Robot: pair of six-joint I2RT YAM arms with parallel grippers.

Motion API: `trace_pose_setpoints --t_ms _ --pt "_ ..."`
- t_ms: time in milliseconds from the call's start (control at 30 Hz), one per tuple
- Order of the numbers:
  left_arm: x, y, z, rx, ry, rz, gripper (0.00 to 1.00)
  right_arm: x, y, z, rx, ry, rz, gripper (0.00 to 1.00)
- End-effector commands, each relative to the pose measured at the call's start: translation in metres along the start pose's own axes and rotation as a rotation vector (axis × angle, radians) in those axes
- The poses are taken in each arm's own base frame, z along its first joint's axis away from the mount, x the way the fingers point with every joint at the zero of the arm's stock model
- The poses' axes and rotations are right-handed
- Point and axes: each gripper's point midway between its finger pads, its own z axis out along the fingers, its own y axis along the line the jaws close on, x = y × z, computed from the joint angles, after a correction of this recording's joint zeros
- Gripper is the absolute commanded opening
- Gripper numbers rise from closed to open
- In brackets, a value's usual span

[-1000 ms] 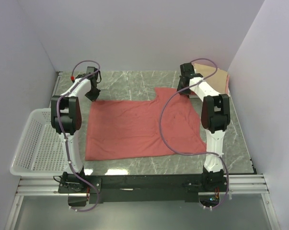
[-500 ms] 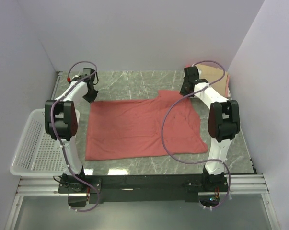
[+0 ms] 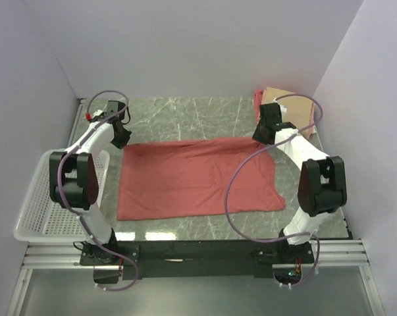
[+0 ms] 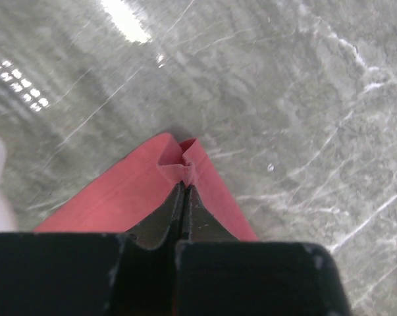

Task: Fold and stack the t-shirts
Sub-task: Fold the tshirt

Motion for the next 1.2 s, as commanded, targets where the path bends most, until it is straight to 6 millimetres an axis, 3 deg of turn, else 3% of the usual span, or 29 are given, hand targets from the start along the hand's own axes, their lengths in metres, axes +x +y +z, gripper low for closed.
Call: trace_pose_setpoints --t_ms 0,133,367,733,900,1033,1167 --pt "-0.014 0.0 -0.02 0.06 -0.048 -0.02 0.01 -0.015 -0.001 -0.022 0.002 -0.099 0.039 0.0" --pt "-0.007 0.016 -0.028 0.061 -0.051 -0.028 0.01 -0.002 -0.009 -0.031 0.009 -0.107 0.049 0.0" --pt "-0.001 0.03 -0.041 0.083 -0.053 -0.048 0.01 0.005 -0.016 -0.054 -0.011 -0.144 0.067 0.0" --pt "0.006 0.048 -0.056 0.112 -0.06 -0.06 0.01 0.024 -0.029 -0.064 -0.011 -0.142 0.088 0.0" --pt "0.011 0.048 -0.056 0.132 -0.047 -0.065 0.01 0.012 -0.032 -0.062 0.007 -0.185 0.06 0.0" --pt "0.01 0.044 -0.057 0.137 -0.037 -0.07 0.01 -0.01 -0.02 -0.061 0.001 -0.203 0.05 0.0" --pt "0.008 0.042 -0.058 0.138 -0.039 -0.068 0.01 -0.019 -0.01 -0.057 -0.005 -0.193 0.047 0.0"
